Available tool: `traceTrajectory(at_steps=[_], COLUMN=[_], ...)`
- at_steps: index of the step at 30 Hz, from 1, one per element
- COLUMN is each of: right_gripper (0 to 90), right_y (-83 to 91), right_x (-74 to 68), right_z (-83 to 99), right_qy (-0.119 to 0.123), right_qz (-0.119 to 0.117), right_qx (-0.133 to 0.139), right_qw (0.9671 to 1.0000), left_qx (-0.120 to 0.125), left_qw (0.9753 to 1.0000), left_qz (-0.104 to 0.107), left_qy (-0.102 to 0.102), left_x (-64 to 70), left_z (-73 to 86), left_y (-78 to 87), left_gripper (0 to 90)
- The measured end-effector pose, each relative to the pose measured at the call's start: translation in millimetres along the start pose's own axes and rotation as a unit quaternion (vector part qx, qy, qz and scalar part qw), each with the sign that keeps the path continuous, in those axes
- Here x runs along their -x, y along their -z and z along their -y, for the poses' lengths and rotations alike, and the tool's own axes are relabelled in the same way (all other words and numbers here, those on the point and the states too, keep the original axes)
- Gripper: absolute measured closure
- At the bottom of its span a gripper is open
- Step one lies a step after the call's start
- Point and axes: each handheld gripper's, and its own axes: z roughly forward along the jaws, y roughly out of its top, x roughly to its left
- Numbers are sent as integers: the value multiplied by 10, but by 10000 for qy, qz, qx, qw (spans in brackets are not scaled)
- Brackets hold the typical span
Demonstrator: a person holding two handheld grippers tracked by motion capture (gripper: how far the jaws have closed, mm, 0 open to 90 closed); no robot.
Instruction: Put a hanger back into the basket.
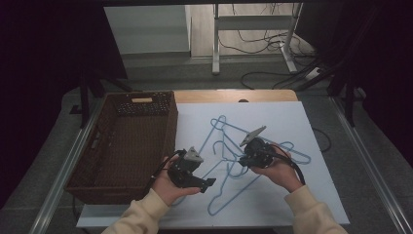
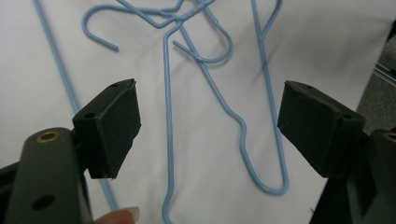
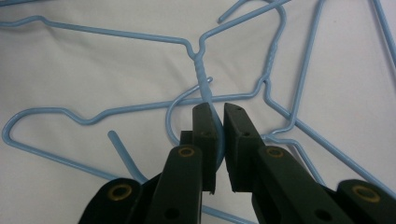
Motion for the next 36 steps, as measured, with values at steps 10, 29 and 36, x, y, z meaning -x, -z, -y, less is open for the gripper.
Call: traceTrajectory(at_steps=[10,29,36], right_gripper=[838,836,641], right_y=[20,85,246], right_x=[-14,-46,33], right_z=[2,0,14], right_qy=[37,63,-234], right_qz=[-17,-59,-22], right_qx=[-16,7,619], right_qw=[10000,10000,9978], left_qx=[-121,-688,-374], left_qw=[9989,9967,9978], left_qz=[-339,-66,-100], left_qy=[315,431,547], left_x=[-153,-147,-141], left_z=[-30,-5,-47], left_y=[-359,-713,-579], left_gripper=[373,851,857])
